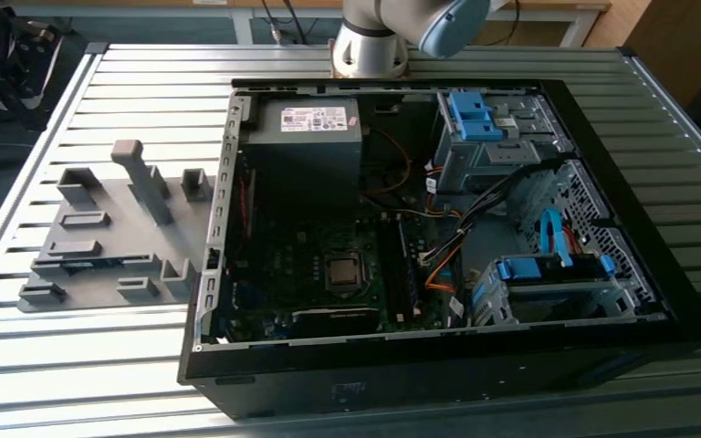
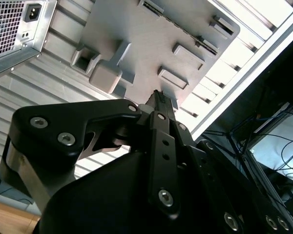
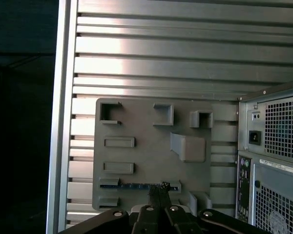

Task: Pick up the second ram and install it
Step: 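Pick up the second ram and move it above second insertion slot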

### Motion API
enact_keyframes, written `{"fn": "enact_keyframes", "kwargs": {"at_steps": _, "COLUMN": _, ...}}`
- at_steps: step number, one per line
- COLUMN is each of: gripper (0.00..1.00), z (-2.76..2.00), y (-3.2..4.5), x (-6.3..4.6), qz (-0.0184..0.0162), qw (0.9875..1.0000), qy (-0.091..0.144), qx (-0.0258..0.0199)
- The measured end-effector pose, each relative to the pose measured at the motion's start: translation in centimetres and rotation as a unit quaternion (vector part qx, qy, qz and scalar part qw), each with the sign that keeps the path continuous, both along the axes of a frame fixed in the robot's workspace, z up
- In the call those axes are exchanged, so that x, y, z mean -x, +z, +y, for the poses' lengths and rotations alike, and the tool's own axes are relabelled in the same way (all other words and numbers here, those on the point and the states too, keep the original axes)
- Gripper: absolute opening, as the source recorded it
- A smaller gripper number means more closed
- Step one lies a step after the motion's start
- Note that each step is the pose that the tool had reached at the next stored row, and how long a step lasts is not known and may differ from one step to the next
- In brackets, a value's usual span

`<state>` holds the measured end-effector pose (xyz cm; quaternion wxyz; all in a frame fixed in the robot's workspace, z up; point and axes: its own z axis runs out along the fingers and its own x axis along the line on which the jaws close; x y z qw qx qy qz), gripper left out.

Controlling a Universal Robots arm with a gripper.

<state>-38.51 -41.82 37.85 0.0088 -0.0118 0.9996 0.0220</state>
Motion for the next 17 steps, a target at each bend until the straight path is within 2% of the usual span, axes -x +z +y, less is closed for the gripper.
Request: {"fn": "enact_keyframes", "kwargs": {"at_steps": 17, "gripper": 0.11, "z": 0.00, "y": 0.00, "x": 0.00, "qz": 0.0000, "qw": 0.9998, "qy": 0.019, "qx": 0.0000}}
